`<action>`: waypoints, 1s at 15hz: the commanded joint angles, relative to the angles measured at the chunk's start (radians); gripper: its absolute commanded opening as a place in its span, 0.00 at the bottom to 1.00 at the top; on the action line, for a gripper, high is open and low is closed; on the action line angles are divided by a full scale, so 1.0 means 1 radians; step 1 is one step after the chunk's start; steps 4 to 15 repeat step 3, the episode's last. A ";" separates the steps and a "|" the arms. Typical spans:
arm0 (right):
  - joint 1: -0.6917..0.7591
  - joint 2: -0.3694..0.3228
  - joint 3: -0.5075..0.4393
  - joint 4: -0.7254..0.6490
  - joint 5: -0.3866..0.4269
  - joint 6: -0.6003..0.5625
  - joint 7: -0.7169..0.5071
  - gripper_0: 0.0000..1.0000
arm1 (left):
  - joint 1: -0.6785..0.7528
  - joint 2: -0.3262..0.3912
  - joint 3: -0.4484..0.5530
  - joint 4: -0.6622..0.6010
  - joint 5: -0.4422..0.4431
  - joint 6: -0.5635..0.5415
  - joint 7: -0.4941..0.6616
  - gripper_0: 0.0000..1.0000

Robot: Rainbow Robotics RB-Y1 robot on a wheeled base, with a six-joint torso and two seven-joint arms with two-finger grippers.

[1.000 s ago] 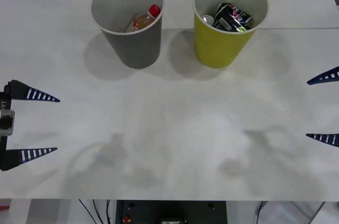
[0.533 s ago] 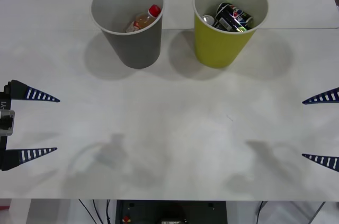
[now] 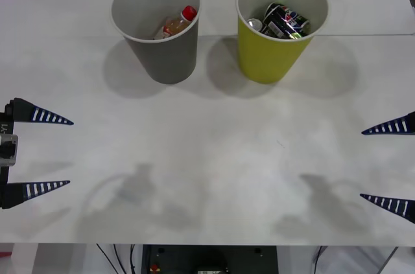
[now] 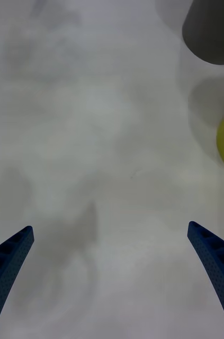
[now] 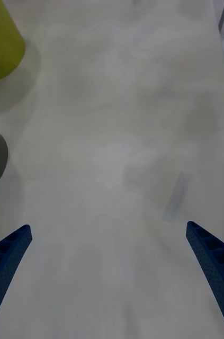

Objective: Put the can into the green bin and the plastic bottle into the gray bin

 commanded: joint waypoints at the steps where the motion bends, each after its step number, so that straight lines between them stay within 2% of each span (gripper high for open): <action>1: 0.000 0.001 0.005 0.000 0.008 0.000 0.005 1.00 | 0.000 0.000 0.000 0.000 0.000 0.000 0.000 1.00; 15: -0.002 0.001 0.005 0.000 0.010 0.000 0.007 1.00 | 0.000 0.000 0.000 0.000 0.000 0.000 0.000 1.00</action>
